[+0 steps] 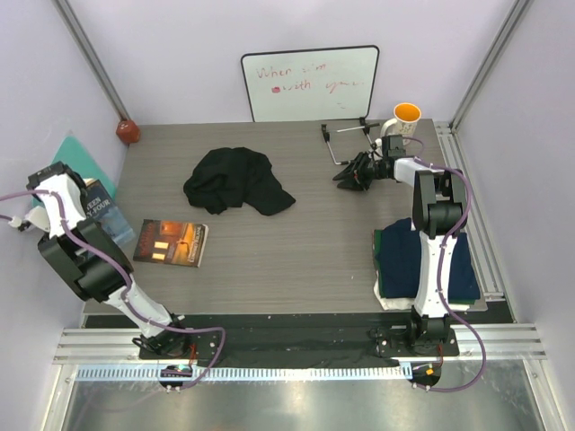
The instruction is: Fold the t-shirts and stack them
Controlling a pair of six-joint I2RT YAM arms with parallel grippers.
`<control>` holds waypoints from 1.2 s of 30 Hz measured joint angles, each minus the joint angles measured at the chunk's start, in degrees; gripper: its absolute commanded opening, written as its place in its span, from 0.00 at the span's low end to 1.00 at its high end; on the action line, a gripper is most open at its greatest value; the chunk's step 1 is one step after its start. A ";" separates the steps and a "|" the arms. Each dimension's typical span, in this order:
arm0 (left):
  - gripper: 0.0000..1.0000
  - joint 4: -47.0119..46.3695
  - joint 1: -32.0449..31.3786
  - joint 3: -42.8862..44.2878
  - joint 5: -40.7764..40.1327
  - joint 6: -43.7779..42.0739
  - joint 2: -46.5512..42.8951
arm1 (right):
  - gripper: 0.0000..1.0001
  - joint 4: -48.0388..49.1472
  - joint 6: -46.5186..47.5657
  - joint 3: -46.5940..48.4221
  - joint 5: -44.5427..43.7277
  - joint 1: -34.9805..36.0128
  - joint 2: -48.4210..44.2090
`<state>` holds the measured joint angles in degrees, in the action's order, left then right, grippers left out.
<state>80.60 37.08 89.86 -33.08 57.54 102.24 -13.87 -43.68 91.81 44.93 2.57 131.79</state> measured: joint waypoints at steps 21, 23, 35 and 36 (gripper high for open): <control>0.69 -2.62 -4.35 3.10 3.72 -6.69 -5.01 | 0.38 0.15 0.00 0.00 0.44 0.00 0.00; 0.69 -3.63 -6.05 3.63 5.03 -7.87 -5.01 | 0.38 0.15 0.00 0.00 0.44 0.00 0.00; 0.69 -8.20 -11.65 -0.35 10.64 -12.00 -4.22 | 0.38 0.11 0.37 0.00 0.42 0.61 0.00; 0.69 -8.39 -11.74 -1.68 10.84 -12.00 -4.28 | 0.38 0.11 0.42 0.00 0.42 0.66 0.00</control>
<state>72.20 25.34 88.18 -22.24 45.54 97.95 -13.76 -43.27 91.81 45.34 3.22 131.79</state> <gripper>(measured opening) 0.691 0.378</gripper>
